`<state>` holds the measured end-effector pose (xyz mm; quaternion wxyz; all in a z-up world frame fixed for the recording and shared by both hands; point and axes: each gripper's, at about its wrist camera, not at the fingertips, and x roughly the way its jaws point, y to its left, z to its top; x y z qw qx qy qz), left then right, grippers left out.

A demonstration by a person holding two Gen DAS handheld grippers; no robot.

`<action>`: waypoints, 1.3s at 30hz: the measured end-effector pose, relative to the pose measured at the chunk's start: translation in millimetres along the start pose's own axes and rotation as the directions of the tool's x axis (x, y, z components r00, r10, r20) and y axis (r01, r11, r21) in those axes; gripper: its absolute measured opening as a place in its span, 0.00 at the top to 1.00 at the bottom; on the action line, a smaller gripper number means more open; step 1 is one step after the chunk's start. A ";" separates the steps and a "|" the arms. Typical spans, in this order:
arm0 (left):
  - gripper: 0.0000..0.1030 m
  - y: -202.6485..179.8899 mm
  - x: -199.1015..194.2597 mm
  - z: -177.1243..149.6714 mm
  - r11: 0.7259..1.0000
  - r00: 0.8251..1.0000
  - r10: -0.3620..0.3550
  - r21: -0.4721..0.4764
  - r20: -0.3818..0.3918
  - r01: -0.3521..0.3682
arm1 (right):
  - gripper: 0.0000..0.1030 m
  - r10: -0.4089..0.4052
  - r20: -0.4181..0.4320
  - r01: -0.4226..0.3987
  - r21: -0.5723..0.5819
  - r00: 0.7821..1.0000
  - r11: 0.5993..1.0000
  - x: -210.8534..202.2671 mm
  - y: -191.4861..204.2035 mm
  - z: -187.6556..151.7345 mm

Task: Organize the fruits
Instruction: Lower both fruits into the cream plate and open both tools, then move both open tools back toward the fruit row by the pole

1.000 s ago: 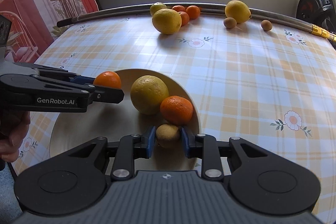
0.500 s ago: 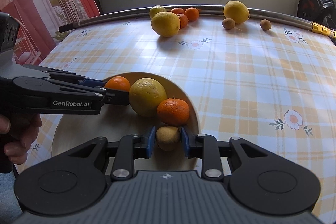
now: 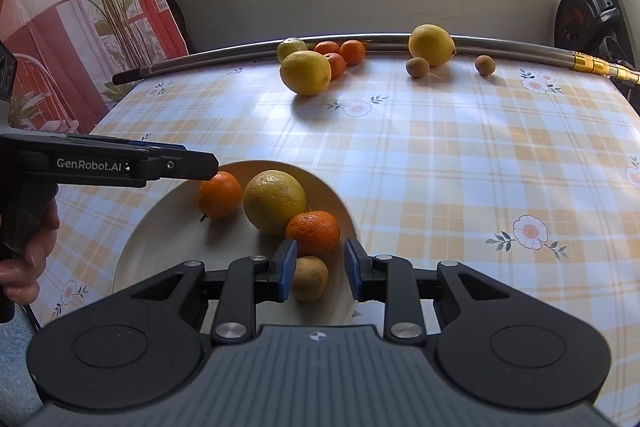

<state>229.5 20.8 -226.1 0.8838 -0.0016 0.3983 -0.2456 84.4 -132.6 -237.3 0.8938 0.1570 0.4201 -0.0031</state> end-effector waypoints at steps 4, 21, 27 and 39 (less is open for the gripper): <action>0.52 7.4 -21.7 9.4 1.000 0.998 0.026 -0.014 0.053 -0.025 | 0.72 -0.026 0.051 0.025 0.025 0.998 0.999 -15.0 -13.1 9.7; 0.52 55.0 -88.1 44.6 0.970 0.969 0.143 -0.224 0.202 -0.097 | 0.71 -0.141 0.228 0.111 0.137 0.963 0.984 -60.2 -66.3 44.3; 0.52 60.9 -82.1 51.0 0.961 0.970 0.156 -0.256 0.185 -0.106 | 0.71 -0.143 0.237 0.113 0.137 0.961 0.984 -54.1 -71.9 51.6; 0.38 54.8 -36.9 71.1 0.954 0.975 0.180 -0.266 0.130 -0.140 | 0.71 -0.137 0.221 0.114 0.113 0.966 0.987 -26.3 -86.4 62.4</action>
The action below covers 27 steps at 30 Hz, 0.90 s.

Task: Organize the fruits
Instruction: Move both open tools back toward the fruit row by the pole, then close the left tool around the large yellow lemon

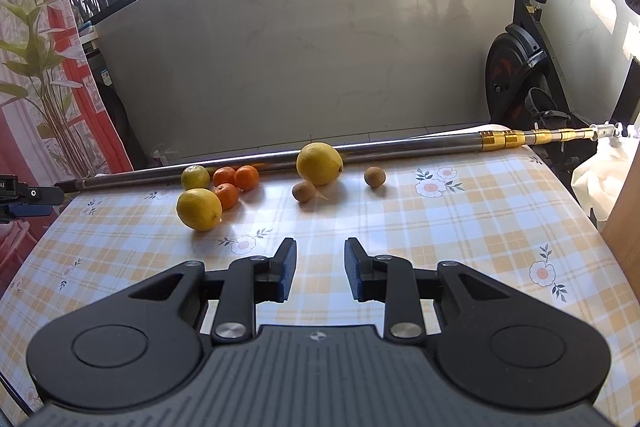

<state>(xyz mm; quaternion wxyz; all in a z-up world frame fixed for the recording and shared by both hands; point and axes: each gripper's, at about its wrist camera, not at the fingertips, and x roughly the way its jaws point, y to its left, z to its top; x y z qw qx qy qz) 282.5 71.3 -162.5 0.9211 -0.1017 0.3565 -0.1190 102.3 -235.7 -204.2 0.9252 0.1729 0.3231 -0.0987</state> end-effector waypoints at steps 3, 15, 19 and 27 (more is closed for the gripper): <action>0.29 -8.1 15.5 2.9 1.000 1.000 -0.006 0.001 -0.007 0.006 | 0.71 0.000 -0.003 0.000 -0.001 1.000 1.000 6.2 -3.5 1.4; 0.29 -55.7 106.0 2.3 0.995 0.999 -0.015 0.100 -0.039 0.019 | 0.71 -0.002 -0.024 0.002 0.019 1.000 1.000 36.2 -24.7 6.3; 0.29 -64.2 134.4 0.9 0.992 0.998 0.005 0.126 -0.065 0.003 | 0.71 -0.008 -0.034 0.008 0.028 0.999 1.000 42.0 -31.3 4.9; 0.29 -64.0 166.9 -3.9 0.990 0.993 0.038 0.142 -0.114 -0.021 | 0.71 -0.010 -0.055 0.012 0.046 0.998 0.999 50.7 -39.7 0.2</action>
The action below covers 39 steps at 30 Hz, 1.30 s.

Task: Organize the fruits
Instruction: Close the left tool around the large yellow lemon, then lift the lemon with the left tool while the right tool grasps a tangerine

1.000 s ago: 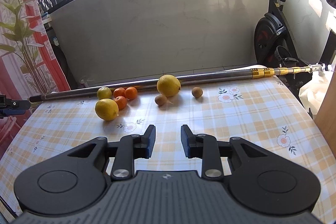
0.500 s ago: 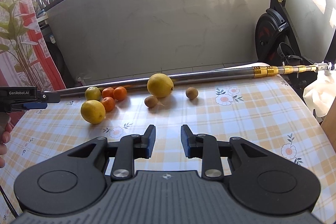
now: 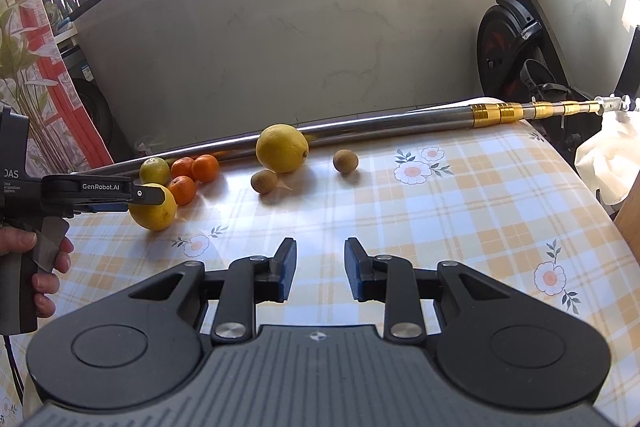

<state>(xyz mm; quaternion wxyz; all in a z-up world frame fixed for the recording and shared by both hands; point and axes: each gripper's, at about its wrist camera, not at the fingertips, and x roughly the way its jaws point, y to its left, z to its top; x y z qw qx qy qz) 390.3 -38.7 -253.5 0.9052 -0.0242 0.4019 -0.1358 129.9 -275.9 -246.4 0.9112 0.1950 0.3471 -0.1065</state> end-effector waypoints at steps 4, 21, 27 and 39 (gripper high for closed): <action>0.29 -1.2 7.6 -0.2 1.000 1.000 0.009 0.002 -0.007 -0.009 | 0.71 -0.001 -0.007 0.001 0.008 1.000 1.000 3.3 -1.4 -0.8; 0.33 4.9 1.3 -5.7 1.000 1.000 -0.005 0.028 -0.026 0.006 | 0.71 -0.002 -0.018 0.002 0.012 1.000 1.000 7.0 -1.7 -1.0; 0.33 15.0 -28.4 -8.3 0.999 1.000 -0.030 0.027 0.006 0.030 | 0.71 -0.001 -0.020 0.001 -0.006 1.000 1.000 10.6 1.4 3.5; 0.33 53.5 -97.5 -24.8 0.999 0.998 0.005 -0.042 0.065 -0.002 | 0.71 0.023 0.005 -0.022 -0.126 1.000 0.992 19.2 17.3 16.4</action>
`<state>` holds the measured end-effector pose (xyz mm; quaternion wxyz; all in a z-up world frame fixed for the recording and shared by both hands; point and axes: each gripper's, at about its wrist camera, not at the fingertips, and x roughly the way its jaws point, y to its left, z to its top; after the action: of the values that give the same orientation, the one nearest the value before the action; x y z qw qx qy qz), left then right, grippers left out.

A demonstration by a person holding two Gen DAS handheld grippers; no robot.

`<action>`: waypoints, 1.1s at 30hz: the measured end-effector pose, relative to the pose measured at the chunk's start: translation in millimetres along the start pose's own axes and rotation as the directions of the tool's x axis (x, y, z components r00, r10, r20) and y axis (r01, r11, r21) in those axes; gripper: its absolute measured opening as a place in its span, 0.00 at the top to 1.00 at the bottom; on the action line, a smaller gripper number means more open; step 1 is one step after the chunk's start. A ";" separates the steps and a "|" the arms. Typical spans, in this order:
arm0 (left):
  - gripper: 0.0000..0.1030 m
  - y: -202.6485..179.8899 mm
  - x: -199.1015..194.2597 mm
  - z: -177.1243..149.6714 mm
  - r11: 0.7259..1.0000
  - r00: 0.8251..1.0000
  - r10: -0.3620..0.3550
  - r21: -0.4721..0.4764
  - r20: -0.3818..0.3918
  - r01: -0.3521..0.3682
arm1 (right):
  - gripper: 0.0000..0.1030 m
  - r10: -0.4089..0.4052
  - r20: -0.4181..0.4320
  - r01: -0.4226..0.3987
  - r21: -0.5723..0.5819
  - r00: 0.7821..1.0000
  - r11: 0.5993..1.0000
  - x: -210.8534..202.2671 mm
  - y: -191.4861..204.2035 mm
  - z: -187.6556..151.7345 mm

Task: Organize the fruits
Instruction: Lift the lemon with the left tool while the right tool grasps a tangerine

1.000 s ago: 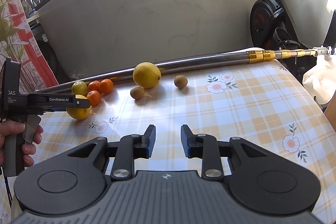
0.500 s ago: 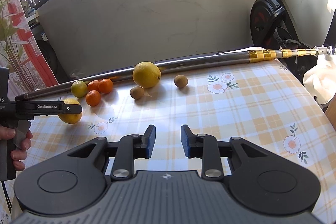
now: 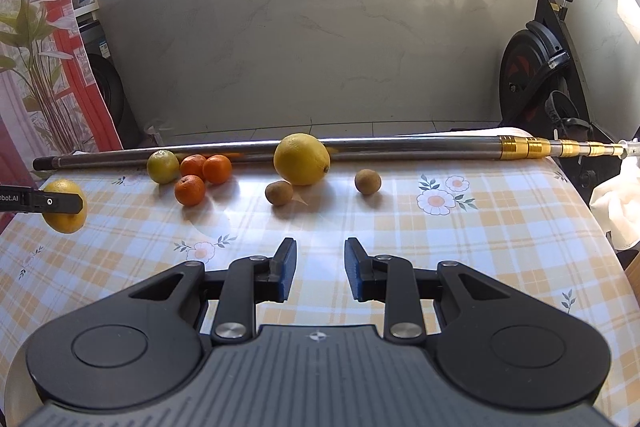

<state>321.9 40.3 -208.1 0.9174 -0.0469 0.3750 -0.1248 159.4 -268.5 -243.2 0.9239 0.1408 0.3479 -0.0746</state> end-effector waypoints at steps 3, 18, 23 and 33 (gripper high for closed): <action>0.33 11.9 -14.6 -4.4 0.999 0.999 0.030 -0.020 0.025 -0.029 | 0.71 0.009 0.018 -0.009 -0.019 1.000 1.000 6.2 1.1 3.3; 0.33 39.1 -46.9 -17.4 0.982 0.988 0.131 -0.148 0.082 -0.118 | 0.71 0.040 0.050 -0.040 -0.015 0.998 0.999 63.2 10.0 21.3; 0.33 47.1 -54.5 -26.4 0.974 0.985 0.151 -0.181 0.087 -0.134 | 0.71 0.127 0.026 -0.121 -0.160 0.992 0.980 82.4 52.5 36.3; 0.33 55.1 -55.2 -39.8 0.965 0.986 0.149 -0.229 0.071 -0.129 | 0.69 0.208 -0.055 -0.213 -0.351 0.977 0.912 125.3 118.2 42.1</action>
<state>266.7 108.4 -209.2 0.9284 -0.1291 0.3482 -0.0150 307.0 -174.4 -271.5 0.9339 0.0089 0.3458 0.0904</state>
